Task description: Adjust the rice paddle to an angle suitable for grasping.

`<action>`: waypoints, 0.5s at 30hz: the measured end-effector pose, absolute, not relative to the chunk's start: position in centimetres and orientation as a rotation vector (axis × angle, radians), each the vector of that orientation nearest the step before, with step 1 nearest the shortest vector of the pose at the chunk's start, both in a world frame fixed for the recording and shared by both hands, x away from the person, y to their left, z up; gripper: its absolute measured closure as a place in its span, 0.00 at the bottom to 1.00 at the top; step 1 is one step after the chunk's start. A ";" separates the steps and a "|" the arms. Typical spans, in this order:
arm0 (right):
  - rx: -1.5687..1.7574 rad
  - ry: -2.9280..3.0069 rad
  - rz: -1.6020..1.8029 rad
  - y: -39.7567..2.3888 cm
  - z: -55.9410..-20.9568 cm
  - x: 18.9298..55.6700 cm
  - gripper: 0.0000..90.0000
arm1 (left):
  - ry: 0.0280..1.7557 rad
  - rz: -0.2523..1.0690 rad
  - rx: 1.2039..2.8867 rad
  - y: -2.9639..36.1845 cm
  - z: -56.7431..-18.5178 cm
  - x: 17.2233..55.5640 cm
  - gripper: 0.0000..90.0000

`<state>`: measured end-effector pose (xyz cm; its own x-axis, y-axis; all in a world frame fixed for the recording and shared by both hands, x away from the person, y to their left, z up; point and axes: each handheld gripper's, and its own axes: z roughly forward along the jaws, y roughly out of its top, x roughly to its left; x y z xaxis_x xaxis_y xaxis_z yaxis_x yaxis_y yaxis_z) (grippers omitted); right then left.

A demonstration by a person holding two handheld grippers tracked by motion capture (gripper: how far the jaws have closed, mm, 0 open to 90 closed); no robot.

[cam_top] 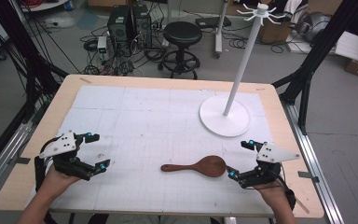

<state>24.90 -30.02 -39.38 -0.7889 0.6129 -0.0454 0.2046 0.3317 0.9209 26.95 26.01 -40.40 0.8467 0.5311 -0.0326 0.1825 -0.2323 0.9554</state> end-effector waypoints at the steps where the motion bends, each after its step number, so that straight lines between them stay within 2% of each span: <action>1: 0.723 2.216 1.448 -30.0 -39.4 24.9 0.00 | 0.543 0.355 1.804 26.0 -40.4 26.9 0.02; 15: 0.730 2.214 1.435 -30.0 -39.4 24.8 0.00 | 0.537 0.346 1.818 25.8 -40.5 27.0 0.02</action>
